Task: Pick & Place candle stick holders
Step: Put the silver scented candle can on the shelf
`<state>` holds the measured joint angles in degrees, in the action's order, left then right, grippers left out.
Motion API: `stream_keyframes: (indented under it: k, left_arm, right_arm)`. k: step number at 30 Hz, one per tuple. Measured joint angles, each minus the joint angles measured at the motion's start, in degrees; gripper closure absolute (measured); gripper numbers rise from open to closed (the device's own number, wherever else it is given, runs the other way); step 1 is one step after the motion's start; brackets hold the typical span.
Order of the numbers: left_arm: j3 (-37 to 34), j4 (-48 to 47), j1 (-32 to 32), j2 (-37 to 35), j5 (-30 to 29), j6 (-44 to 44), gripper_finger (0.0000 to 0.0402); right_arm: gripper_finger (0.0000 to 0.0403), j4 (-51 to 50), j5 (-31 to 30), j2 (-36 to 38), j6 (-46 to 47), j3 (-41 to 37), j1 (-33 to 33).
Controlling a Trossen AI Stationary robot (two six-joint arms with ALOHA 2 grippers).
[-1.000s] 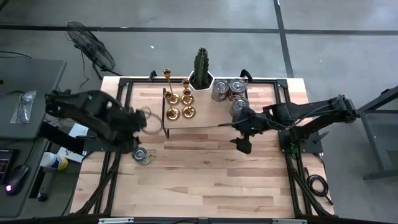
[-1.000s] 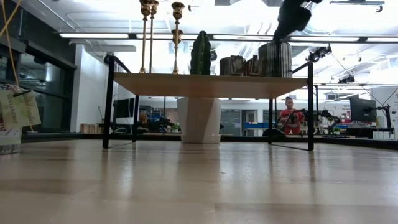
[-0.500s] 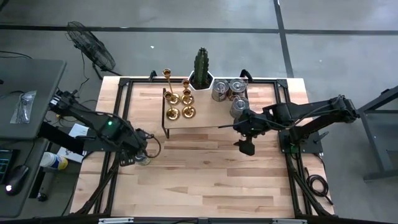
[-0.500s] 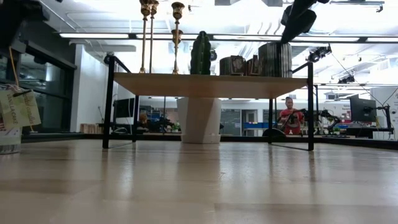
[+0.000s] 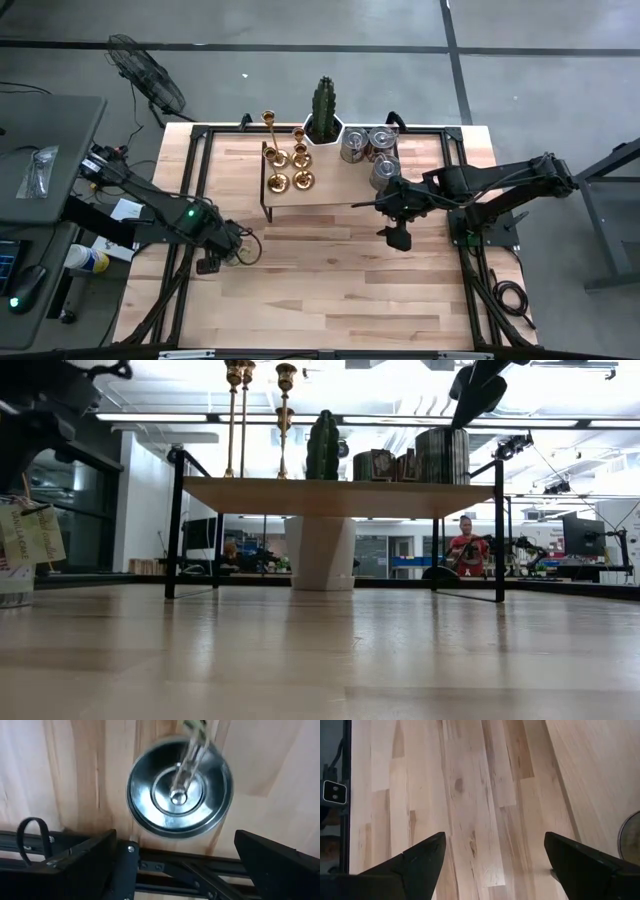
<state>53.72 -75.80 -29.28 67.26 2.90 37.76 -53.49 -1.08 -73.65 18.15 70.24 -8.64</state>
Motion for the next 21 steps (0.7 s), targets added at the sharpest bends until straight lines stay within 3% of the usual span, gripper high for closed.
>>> stream_keyframes:
  k: [21]
  left_arm:
    - [-8.0, 5.5, 0.0, 0.0, 1.6, -4.6, 0.0004]
  right_arm:
    - [0.0071, 0.0, 1.4, 0.0, 0.2, 0.0, 0.0]
